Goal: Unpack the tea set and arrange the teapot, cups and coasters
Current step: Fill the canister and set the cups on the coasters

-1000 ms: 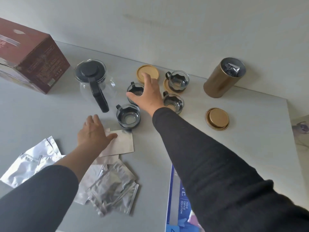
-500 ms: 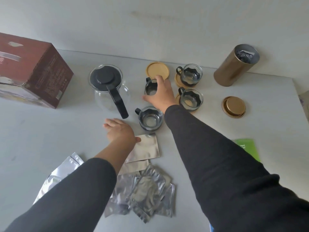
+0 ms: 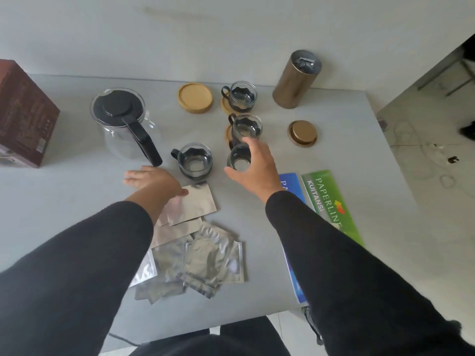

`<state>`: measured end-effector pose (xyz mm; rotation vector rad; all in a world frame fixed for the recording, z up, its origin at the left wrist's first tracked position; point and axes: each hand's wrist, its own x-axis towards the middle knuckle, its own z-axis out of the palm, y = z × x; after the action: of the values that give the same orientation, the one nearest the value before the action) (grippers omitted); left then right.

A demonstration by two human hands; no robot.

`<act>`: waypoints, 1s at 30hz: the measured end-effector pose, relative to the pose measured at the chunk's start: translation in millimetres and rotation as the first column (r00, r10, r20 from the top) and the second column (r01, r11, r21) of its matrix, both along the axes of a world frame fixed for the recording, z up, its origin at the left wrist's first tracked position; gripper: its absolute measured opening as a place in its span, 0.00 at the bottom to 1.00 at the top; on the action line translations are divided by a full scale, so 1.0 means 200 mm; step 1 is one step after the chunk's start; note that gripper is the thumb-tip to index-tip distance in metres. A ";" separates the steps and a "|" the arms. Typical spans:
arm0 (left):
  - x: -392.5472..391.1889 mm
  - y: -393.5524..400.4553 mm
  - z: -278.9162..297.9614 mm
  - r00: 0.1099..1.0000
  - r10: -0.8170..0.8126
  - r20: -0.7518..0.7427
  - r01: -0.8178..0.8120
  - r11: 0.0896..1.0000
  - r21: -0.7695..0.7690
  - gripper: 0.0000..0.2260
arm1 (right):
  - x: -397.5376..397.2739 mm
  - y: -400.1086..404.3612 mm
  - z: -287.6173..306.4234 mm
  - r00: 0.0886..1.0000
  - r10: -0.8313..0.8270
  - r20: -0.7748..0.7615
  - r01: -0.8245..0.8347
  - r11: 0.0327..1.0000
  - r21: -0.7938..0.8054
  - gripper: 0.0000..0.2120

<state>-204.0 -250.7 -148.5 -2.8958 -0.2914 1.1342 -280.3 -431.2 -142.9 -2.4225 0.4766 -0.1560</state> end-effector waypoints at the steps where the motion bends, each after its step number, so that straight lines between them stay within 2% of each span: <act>1: 0.00 0.00 0.01 1.000 0.018 0.012 -0.018 1.000 -0.016 0.55 | -0.04 -0.01 -0.03 0.999 0.002 -0.036 -0.002 1.000 -0.003 0.36; 5: 0.02 0.02 0.02 0.996 0.093 0.013 -0.092 0.995 -0.040 0.58 | -0.11 -0.05 -0.13 0.992 -0.010 -0.127 0.010 1.000 0.006 0.36; 8: 0.03 0.01 0.01 0.993 0.122 0.007 -0.121 0.992 -0.038 0.61 | -0.09 -0.07 -0.15 0.991 0.009 -0.131 -0.008 1.000 0.009 0.36; 10: 0.04 -0.01 0.00 0.993 0.119 0.006 -0.119 0.993 -0.025 0.62 | -0.07 -0.08 -0.13 0.990 0.062 -0.129 -0.069 0.996 -0.049 0.36; 14: 0.05 -0.01 -0.02 0.998 0.064 0.005 -0.064 0.998 0.016 0.61 | 0.02 -0.10 -0.04 0.980 0.189 0.068 -0.164 0.948 -0.273 0.31; 17: 0.05 0.01 -0.07 0.990 0.134 0.037 -0.133 0.991 -0.025 0.64 | 0.19 -0.10 0.02 0.950 0.258 0.173 -0.193 0.927 -0.322 0.26; 19: 0.04 0.01 -0.07 0.978 0.202 0.045 -0.197 0.975 -0.101 0.65 | 0.34 -0.08 0.04 0.941 0.273 0.202 -0.207 0.932 -0.296 0.23; 22: 0.02 -0.01 -0.03 0.952 0.302 0.044 -0.287 0.935 -0.208 0.62 | 0.59 -0.03 0.04 0.945 0.314 0.095 -0.276 0.917 -0.288 0.24; 25: 0.03 -0.01 -0.04 0.949 0.315 0.034 -0.300 0.929 -0.216 0.62 | 0.82 0.02 0.04 0.944 0.322 -0.069 -0.327 0.893 -0.310 0.28; 30: 0.02 0.01 -0.08 0.954 0.297 0.042 -0.281 0.935 -0.217 0.62 | 1.08 0.06 0.03 0.938 0.288 -0.195 -0.332 0.909 -0.253 0.31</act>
<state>-199.5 -248.5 -163.5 -3.1642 -0.6596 1.1569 -64.9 -418.6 -137.9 -2.7681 0.1320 0.1104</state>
